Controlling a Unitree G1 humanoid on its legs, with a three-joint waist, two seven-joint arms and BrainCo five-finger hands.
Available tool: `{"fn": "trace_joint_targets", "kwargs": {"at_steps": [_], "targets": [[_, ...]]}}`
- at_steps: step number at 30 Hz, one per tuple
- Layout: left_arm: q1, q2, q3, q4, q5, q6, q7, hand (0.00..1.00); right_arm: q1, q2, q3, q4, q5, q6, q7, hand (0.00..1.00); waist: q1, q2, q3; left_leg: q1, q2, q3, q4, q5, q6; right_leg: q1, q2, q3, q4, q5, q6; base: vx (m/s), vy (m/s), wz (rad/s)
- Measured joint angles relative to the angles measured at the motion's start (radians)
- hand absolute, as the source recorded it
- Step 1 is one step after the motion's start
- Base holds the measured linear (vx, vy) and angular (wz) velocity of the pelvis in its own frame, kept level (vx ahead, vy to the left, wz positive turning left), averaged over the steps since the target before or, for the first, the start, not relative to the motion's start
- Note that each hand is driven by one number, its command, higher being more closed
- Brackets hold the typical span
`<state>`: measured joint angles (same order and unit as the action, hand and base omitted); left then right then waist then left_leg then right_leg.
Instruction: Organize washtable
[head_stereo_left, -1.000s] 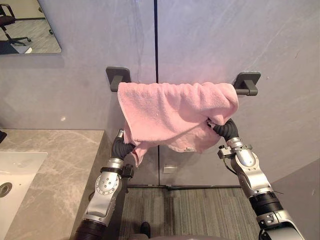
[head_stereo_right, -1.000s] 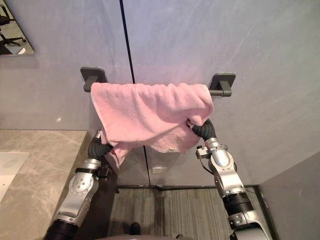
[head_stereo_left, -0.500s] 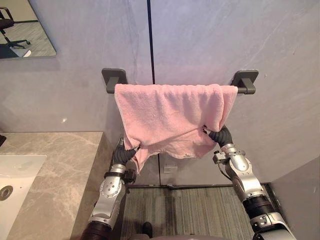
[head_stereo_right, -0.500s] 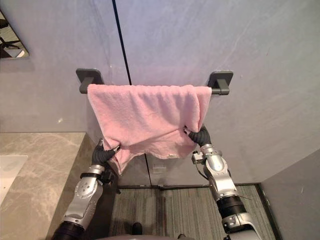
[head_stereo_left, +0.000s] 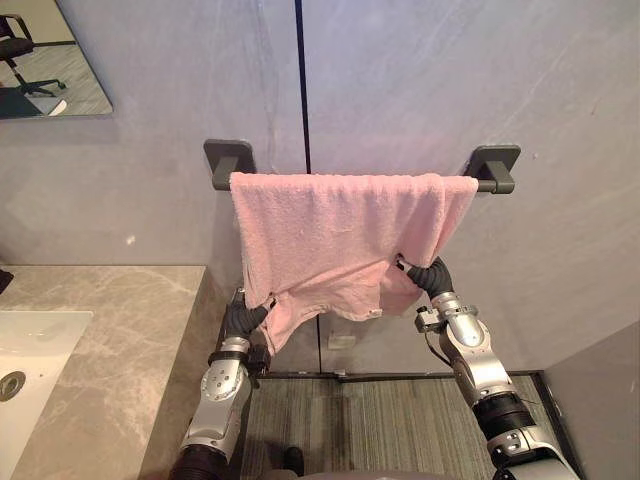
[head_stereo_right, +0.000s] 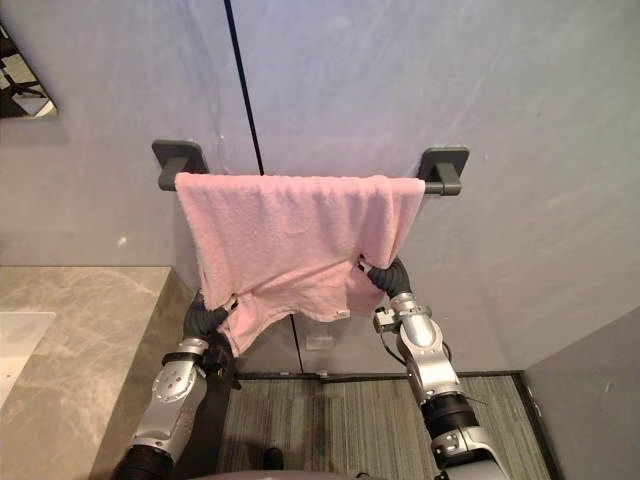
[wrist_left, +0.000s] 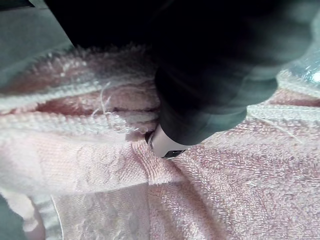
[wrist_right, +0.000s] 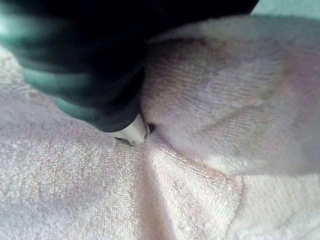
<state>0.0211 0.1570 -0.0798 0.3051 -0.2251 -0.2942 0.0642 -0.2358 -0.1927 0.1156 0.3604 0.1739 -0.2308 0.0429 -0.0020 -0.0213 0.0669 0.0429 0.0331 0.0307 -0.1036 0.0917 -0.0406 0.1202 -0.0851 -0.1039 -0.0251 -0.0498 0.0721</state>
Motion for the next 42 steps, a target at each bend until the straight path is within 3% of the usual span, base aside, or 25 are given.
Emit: {"fn": "trace_joint_targets", "kwargs": {"at_steps": [1,13,22,30,35,42], "targets": [[0.0,-0.004,0.006,0.001,0.0,0.0,0.0,0.0,0.0,0.009,-0.001,0.001,-0.001,-0.002,-0.002,0.0,-0.007,-0.003,0.002,0.0,0.0,0.0,0.0,0.0,0.0,0.0,0.0,0.0,0.0,0.0,0.0,0.0,0.0,0.0],[0.033,-0.017,0.021,0.001,0.001,0.005,0.026,0.0,0.053,0.05,-0.049,0.01,-0.025,0.006,-0.064,0.0,-0.01,-0.017,0.005,0.0,0.0,0.01,0.0,-0.01,-0.002,0.0,-0.001,0.014,-0.01,0.0,0.0,0.0,-0.006,-0.02],[0.11,-0.032,0.046,0.002,-0.005,0.036,0.031,0.0,0.176,0.086,-0.076,0.01,-0.068,0.062,-0.098,0.0,-0.013,-0.021,0.007,0.001,0.001,0.012,0.001,-0.013,-0.005,0.003,0.0,0.012,-0.013,0.0,0.0,0.0,0.0,0.0],[0.146,-0.037,0.067,-0.007,-0.022,0.038,0.039,0.0,0.247,0.116,-0.155,0.01,-0.068,0.065,-0.133,0.0,-0.013,-0.018,0.008,0.007,0.002,0.01,0.001,-0.013,-0.005,0.009,-0.002,0.011,-0.011,0.0,0.0,0.0,0.0,0.0],[0.176,-0.044,0.161,-0.152,-0.021,0.04,0.071,0.0,0.277,0.129,-0.274,-0.006,-0.078,0.069,-0.18,0.0,-0.013,-0.014,0.011,0.007,0.001,0.007,0.004,-0.013,-0.005,0.011,-0.003,0.007,-0.011,-0.001,0.001,0.0,0.0,0.01],[0.204,-0.083,0.286,-0.49,-0.021,0.01,0.094,0.0,0.312,0.126,-0.407,-0.331,-0.118,0.08,-0.237,0.0,-0.019,-0.002,0.018,0.008,0.0,0.007,0.006,-0.013,-0.005,0.011,-0.003,-0.002,-0.009,-0.003,-0.001,0.0,0.0,0.0]]}}
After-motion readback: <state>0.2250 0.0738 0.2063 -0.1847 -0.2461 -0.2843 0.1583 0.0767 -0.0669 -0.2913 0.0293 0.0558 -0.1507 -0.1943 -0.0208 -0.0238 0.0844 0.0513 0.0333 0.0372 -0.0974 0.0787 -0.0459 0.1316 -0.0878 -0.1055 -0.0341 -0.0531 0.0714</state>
